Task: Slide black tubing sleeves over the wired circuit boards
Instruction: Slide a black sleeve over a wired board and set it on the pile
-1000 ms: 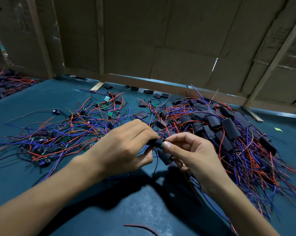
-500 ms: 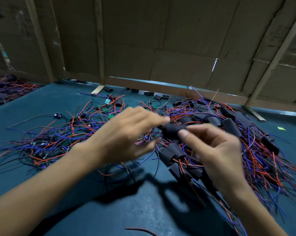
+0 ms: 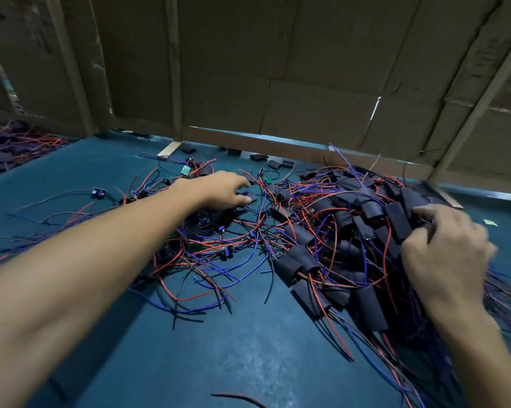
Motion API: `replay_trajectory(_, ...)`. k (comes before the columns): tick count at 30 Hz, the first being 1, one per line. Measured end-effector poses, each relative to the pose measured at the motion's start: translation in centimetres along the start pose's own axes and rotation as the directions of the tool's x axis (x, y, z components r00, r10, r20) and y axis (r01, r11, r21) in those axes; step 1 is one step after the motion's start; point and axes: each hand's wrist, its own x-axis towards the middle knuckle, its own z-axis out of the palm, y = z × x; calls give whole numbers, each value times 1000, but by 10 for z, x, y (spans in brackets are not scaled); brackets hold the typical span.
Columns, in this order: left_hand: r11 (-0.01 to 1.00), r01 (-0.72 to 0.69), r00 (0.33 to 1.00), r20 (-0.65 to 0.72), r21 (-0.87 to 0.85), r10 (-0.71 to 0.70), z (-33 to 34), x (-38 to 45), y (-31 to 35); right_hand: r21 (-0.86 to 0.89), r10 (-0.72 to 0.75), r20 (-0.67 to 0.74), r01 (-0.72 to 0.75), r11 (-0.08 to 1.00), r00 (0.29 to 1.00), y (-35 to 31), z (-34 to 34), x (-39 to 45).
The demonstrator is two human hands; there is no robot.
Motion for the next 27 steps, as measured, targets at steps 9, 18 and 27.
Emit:
replay_trajectory(9, 982, 173, 985, -37, 75, -170, -6, 17, 24, 78, -386, -425, 458, 886, 819, -20, -6, -16)
replay_trajectory(18, 711, -282, 690, -651, -644, -316, -60, -50, 23, 414, -404, -303, 501, 761, 863, -62, -27, 22)
replay_trajectory(27, 81, -277, 955, -284, -957, -91, -53, -85, 72, 730, -431, 508, -107, 675, 746, -135, 7, 54)
